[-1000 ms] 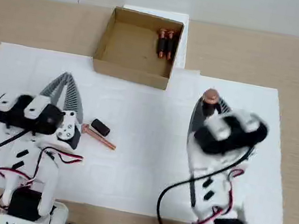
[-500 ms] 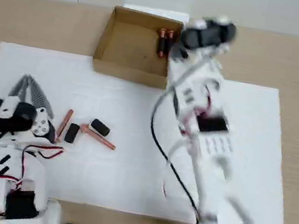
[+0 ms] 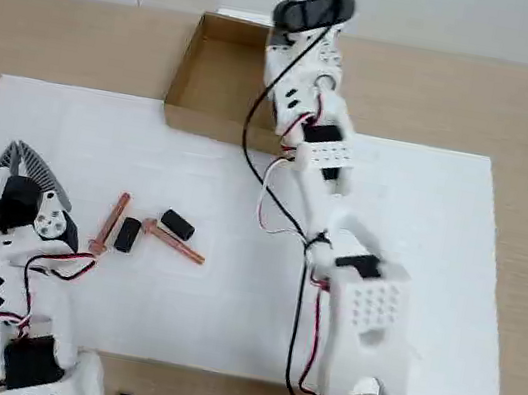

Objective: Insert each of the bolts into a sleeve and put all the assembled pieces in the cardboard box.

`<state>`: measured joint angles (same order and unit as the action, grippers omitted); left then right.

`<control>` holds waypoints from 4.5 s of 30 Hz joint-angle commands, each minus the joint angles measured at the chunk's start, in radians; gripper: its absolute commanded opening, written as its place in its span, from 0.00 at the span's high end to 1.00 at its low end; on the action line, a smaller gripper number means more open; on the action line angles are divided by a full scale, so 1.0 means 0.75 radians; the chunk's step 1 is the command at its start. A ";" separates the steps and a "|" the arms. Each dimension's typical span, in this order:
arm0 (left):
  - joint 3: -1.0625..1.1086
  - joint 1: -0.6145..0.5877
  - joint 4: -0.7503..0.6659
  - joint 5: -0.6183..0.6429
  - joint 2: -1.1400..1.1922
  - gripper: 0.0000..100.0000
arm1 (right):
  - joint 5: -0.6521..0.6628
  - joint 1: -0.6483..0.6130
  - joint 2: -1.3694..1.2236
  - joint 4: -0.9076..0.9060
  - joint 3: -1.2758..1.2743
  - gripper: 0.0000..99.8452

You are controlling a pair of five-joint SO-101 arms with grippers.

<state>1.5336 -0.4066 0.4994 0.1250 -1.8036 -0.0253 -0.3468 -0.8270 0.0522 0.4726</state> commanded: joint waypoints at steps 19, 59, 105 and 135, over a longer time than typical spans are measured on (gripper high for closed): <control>-0.007 0.004 0.000 -0.002 -0.020 0.99 | -0.321 -0.038 -0.693 -0.805 1.119 0.73; -0.013 -0.002 0.004 -0.002 -0.020 0.99 | 0.096 -0.310 0.230 -2.335 0.694 0.78; 0.005 -0.720 0.088 -0.008 -0.020 0.99 | 0.272 -0.707 0.124 -2.127 0.321 0.78; 0.005 -0.718 0.086 -0.008 -0.020 0.99 | 0.270 -0.562 0.003 -2.084 0.321 0.78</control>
<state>1.5459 -0.9421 0.5623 0.1220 -1.8036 0.1757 -0.7887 -0.8255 -1.5190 0.7104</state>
